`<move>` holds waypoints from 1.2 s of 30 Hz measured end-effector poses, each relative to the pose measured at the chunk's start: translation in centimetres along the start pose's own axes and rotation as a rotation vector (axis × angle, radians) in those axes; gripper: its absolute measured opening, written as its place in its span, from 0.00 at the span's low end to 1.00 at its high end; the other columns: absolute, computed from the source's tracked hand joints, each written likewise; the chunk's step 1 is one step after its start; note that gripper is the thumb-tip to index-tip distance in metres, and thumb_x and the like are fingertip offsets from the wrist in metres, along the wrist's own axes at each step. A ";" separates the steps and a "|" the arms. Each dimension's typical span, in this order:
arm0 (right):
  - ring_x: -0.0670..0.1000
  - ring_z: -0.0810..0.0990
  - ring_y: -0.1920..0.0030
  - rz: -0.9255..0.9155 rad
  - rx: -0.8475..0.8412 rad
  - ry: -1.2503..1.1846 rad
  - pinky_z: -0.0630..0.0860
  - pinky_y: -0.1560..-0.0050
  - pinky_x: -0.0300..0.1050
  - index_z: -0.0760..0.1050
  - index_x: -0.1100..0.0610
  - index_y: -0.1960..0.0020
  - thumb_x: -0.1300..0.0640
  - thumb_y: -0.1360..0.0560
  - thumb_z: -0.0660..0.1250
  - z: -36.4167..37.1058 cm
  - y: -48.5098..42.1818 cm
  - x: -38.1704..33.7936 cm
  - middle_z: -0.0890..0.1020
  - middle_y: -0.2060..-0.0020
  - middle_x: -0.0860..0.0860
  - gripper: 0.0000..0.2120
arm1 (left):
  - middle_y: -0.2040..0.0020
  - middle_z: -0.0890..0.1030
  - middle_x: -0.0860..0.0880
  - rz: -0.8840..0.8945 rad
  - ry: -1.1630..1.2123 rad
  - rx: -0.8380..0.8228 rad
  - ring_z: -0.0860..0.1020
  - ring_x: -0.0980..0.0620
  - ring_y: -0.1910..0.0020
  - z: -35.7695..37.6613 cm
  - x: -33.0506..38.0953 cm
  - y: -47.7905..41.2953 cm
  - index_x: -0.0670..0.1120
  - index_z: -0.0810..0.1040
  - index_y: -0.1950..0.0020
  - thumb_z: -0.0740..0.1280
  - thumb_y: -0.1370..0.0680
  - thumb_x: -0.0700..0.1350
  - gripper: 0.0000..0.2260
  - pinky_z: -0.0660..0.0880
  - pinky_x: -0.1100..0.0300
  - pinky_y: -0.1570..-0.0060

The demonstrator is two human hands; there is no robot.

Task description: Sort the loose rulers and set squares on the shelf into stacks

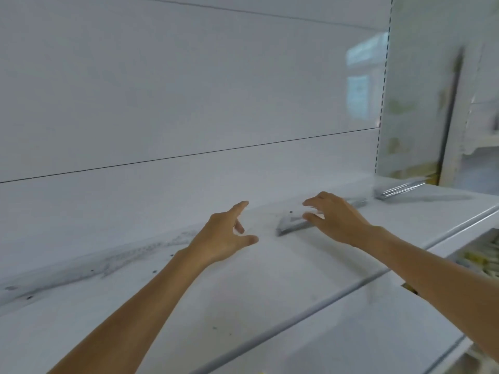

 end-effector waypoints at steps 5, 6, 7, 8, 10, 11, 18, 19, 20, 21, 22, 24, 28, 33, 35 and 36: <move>0.50 0.72 0.39 -0.034 0.004 0.005 0.66 0.41 0.41 0.72 0.54 0.36 0.50 0.23 0.63 -1.2 -0.7 9.0 0.75 0.40 0.49 0.17 | 0.52 0.75 0.58 -0.031 -0.022 0.072 0.74 0.61 0.58 4.8 4.5 -4.5 0.52 0.63 0.31 0.71 0.32 0.59 0.34 0.70 0.65 0.61; 0.50 0.71 0.38 -0.046 0.013 0.004 0.65 0.40 0.41 0.72 0.54 0.36 0.51 0.23 0.63 -1.5 -1.2 10.9 0.76 0.40 0.49 0.17 | 0.51 0.75 0.58 -0.041 -0.024 0.082 0.75 0.60 0.57 5.8 5.5 -5.4 0.53 0.64 0.31 0.72 0.33 0.60 0.34 0.72 0.63 0.58; 0.49 0.70 0.38 -0.049 0.022 -0.002 0.64 0.40 0.41 0.73 0.53 0.36 0.51 0.23 0.63 -1.7 -1.6 12.7 0.76 0.39 0.48 0.17 | 0.50 0.75 0.57 -0.051 -0.037 0.088 0.75 0.58 0.56 6.7 6.4 -6.2 0.53 0.64 0.31 0.72 0.33 0.61 0.34 0.73 0.60 0.53; 0.49 0.70 0.37 -0.049 0.026 -0.010 0.63 0.40 0.41 0.73 0.53 0.36 0.51 0.24 0.63 -1.9 -2.0 14.4 0.76 0.39 0.48 0.17 | 0.48 0.74 0.56 -0.063 -0.058 0.097 0.75 0.57 0.55 7.7 7.2 -6.8 0.53 0.64 0.31 0.71 0.33 0.61 0.35 0.74 0.58 0.49; 0.49 0.70 0.38 -0.061 0.016 -0.022 0.63 0.40 0.40 0.73 0.53 0.36 0.51 0.24 0.64 -2.0 -2.9 17.3 0.76 0.39 0.48 0.17 | 0.47 0.73 0.55 -0.089 -0.092 0.131 0.75 0.56 0.54 9.3 8.5 -7.9 0.52 0.65 0.31 0.71 0.34 0.63 0.35 0.74 0.56 0.46; 0.49 0.69 0.37 -0.072 0.003 -0.022 0.63 0.39 0.40 0.73 0.53 0.36 0.51 0.24 0.64 -2.0 -3.5 18.4 0.76 0.39 0.48 0.17 | 0.47 0.72 0.55 -0.102 -0.103 0.147 0.74 0.56 0.55 9.8 8.8 -8.2 0.52 0.66 0.31 0.71 0.34 0.63 0.35 0.74 0.56 0.47; 0.49 0.70 0.36 -0.218 -0.041 -0.153 0.62 0.38 0.39 0.73 0.52 0.36 0.52 0.23 0.63 -1.5 -7.2 19.9 0.75 0.37 0.48 0.16 | 0.49 0.74 0.56 -0.229 -0.099 0.271 0.74 0.58 0.54 10.9 9.4 -8.3 0.52 0.67 0.31 0.73 0.35 0.61 0.35 0.70 0.62 0.53; 0.49 0.70 0.36 -0.239 -0.050 -0.173 0.62 0.39 0.38 0.73 0.51 0.36 0.52 0.23 0.63 -1.1 -7.4 19.7 0.75 0.37 0.47 0.16 | 0.48 0.74 0.56 -0.251 -0.100 0.282 0.75 0.58 0.54 10.8 9.4 -8.0 0.53 0.67 0.31 0.73 0.35 0.61 0.35 0.71 0.62 0.52; 0.49 0.70 0.36 -0.256 -0.083 -0.176 0.62 0.39 0.38 0.73 0.51 0.36 0.52 0.23 0.63 -0.7 -7.6 19.5 0.75 0.36 0.47 0.16 | 0.48 0.74 0.56 -0.268 -0.106 0.288 0.75 0.58 0.54 10.7 9.3 -7.8 0.53 0.67 0.32 0.73 0.35 0.60 0.35 0.71 0.61 0.52; 0.49 0.70 0.35 -0.267 -0.134 -0.162 0.61 0.38 0.38 0.74 0.51 0.36 0.53 0.23 0.62 -0.1 -7.6 19.4 0.74 0.36 0.47 0.15 | 0.49 0.74 0.57 -0.282 -0.114 0.293 0.75 0.58 0.54 10.5 9.2 -7.5 0.53 0.68 0.33 0.73 0.35 0.60 0.34 0.72 0.61 0.52; 0.49 0.70 0.35 -0.270 -0.188 -0.147 0.61 0.37 0.38 0.74 0.51 0.37 0.53 0.22 0.61 0.5 -7.5 19.4 0.74 0.36 0.48 0.15 | 0.49 0.74 0.57 -0.292 -0.121 0.300 0.75 0.58 0.54 10.3 9.1 -7.3 0.53 0.68 0.34 0.74 0.35 0.60 0.33 0.72 0.61 0.52; 0.50 0.71 0.36 -0.254 -0.242 -0.175 0.61 0.37 0.38 0.76 0.52 0.40 0.51 0.23 0.61 1.2 -7.2 19.6 0.75 0.37 0.49 0.14 | 0.50 0.74 0.57 -0.304 -0.126 0.305 0.75 0.59 0.55 9.9 9.1 -7.0 0.53 0.69 0.34 0.74 0.35 0.60 0.32 0.70 0.62 0.54; 0.50 0.72 0.36 -0.243 -0.241 -0.212 0.63 0.38 0.39 0.73 0.51 0.37 0.50 0.23 0.61 1.3 -7.0 20.1 0.75 0.36 0.49 0.16 | 0.50 0.74 0.58 -0.312 -0.153 0.292 0.74 0.60 0.56 9.8 9.0 -7.4 0.53 0.69 0.33 0.74 0.34 0.58 0.32 0.70 0.62 0.53; 0.50 0.65 0.30 -0.325 -0.175 -0.120 0.57 0.33 0.39 0.64 0.52 0.29 0.52 0.23 0.60 0.5 -6.7 19.5 0.69 0.31 0.49 0.23 | 0.49 0.75 0.57 -0.321 -0.102 0.282 0.74 0.61 0.57 9.8 8.3 -8.4 0.51 0.72 0.36 0.75 0.34 0.55 0.29 0.69 0.66 0.58; 0.48 0.63 0.30 -0.355 -0.125 -0.138 0.57 0.33 0.39 0.65 0.52 0.30 0.52 0.23 0.60 -0.1 -5.6 18.2 0.68 0.31 0.47 0.21 | 0.50 0.76 0.57 -0.319 -0.041 0.289 0.75 0.61 0.56 9.8 7.9 -8.5 0.51 0.74 0.39 0.75 0.34 0.55 0.26 0.69 0.70 0.60; 0.47 0.64 0.31 -0.370 -0.142 -0.173 0.58 0.33 0.39 0.66 0.52 0.31 0.51 0.22 0.59 -0.1 -4.6 17.2 0.69 0.31 0.46 0.20 | 0.50 0.77 0.57 -0.313 -0.027 0.294 0.75 0.62 0.56 9.8 7.6 -8.5 0.51 0.75 0.40 0.75 0.34 0.54 0.24 0.68 0.72 0.61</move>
Point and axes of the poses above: each hand's wrist, its own y-axis away from the middle knuckle, its own z-axis out of the palm, x = y × z, the point moved 1 cm from there along -y, towards the middle knuckle
